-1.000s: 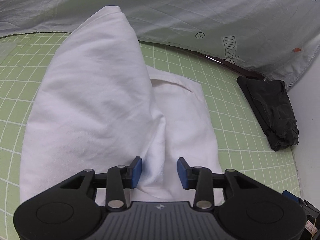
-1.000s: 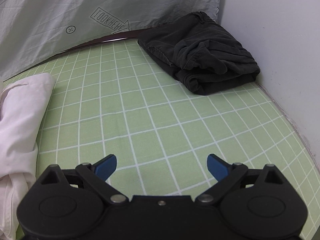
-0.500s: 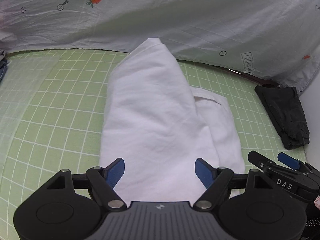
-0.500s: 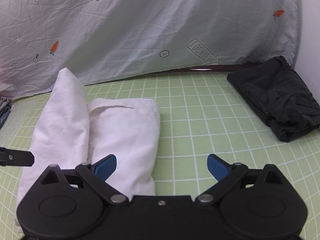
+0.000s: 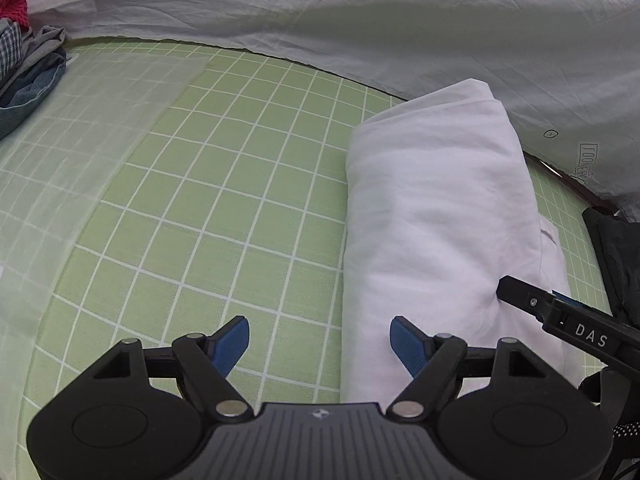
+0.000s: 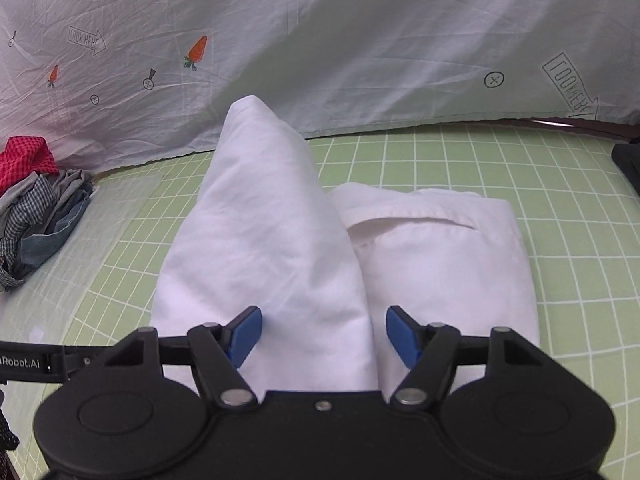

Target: Fold clothes

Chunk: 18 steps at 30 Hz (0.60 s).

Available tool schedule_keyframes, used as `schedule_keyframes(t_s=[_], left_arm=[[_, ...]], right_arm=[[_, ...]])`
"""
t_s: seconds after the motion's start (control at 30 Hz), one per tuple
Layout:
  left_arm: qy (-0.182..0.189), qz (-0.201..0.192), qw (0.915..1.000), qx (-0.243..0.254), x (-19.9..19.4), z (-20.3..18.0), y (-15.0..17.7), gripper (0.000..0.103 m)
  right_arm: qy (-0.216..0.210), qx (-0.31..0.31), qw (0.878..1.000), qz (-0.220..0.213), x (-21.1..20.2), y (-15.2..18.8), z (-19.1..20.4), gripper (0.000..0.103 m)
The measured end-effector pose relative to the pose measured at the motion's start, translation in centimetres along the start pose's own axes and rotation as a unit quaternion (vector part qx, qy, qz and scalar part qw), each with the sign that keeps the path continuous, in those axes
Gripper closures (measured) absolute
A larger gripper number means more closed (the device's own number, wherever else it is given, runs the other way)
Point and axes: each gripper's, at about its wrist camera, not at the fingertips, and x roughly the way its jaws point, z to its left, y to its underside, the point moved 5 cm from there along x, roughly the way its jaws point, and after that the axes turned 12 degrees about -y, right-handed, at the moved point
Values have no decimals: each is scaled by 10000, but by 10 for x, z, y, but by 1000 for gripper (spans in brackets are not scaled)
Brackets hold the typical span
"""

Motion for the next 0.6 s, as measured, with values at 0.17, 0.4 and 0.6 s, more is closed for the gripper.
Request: schedule_keyframes(t_s=[0.17, 0.4, 0.6], left_arm=[[223, 149, 9995, -188, 13, -1, -5, 25], [696, -376, 9950, -606, -17, -4, -32, 25], [1008, -853, 9903, -430, -40, -27, -46, 25]], right_arm=[[-257, 180, 9995, -24, 1, 4, 0, 76], [-983, 245, 9916, -810, -58, -14, 19, 94], [-779, 423, 9830, -1606, -133, -25, 7, 94]])
